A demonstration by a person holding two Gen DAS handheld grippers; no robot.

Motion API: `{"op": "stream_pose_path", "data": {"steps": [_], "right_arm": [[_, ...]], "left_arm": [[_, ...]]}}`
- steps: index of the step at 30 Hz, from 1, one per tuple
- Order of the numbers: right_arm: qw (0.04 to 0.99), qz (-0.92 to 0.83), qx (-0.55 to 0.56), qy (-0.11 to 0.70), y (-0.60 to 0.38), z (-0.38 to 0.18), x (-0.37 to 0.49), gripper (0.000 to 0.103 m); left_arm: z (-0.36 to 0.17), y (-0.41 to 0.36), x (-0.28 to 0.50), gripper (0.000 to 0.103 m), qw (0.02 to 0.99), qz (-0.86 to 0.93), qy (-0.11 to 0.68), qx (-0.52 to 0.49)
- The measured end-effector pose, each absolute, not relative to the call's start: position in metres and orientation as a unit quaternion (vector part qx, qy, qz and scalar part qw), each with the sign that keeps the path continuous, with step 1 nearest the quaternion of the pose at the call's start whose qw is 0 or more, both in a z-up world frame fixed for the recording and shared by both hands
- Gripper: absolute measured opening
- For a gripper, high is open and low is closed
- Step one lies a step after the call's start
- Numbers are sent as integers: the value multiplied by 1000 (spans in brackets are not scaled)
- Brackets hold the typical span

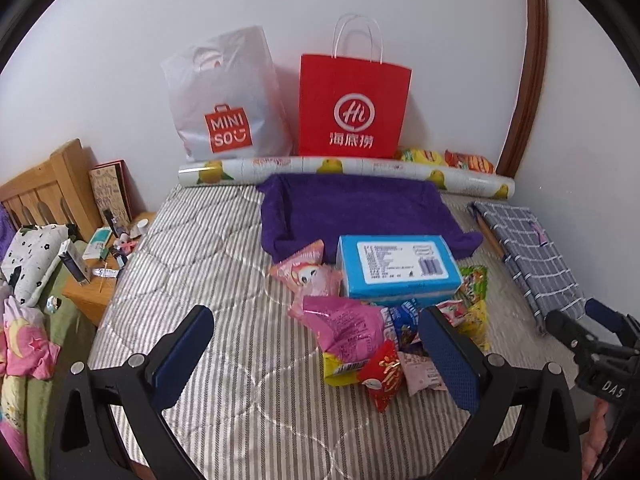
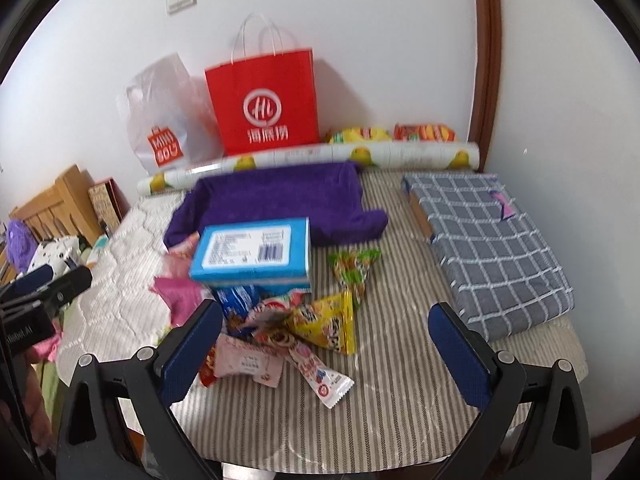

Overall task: Organize snacks
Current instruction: 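Lower the right tool and grasp the pink bear-print stick snack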

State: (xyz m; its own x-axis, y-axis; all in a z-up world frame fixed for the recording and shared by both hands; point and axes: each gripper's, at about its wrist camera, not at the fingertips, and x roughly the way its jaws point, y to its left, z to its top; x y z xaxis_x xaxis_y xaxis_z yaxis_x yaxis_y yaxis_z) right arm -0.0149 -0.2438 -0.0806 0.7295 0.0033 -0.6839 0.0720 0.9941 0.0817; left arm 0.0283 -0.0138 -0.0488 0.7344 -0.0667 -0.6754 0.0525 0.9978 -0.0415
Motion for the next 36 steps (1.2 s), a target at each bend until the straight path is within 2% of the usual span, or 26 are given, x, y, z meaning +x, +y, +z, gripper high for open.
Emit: {"op": "stream_pose_path", "data": {"steps": [7,9,14,26,28,30,33,36], "right_arm": [[904,2,45,426,-248,-146,0,83],[894,11,47,445,-250,-167,4,73],[880,37,54,470,-247,-196,16,61],[875,89,32,475,-227,-216,39,51],[877,93,26,471,-224,-216,39,45],[876,102,22,471,-222,-216,38,26],[872,111,35,476,-226,-215,34,22],[873,101,33,477,-232,-213,25,21]], "left_arm": [[-87,-18,48,102,916,-26,400,-1],[-97,-16,56,102,911,-25,412,-3],[-109,-11,68,102,905,-25,424,-25],[-125,-11,85,102,902,-25,432,-3],[-128,-9,87,102,899,-23,437,-6],[-131,-6,87,102,898,-22,439,-11],[-133,-1,85,102,896,-23,443,-20],[-133,3,82,102,896,-28,442,-23]]}}
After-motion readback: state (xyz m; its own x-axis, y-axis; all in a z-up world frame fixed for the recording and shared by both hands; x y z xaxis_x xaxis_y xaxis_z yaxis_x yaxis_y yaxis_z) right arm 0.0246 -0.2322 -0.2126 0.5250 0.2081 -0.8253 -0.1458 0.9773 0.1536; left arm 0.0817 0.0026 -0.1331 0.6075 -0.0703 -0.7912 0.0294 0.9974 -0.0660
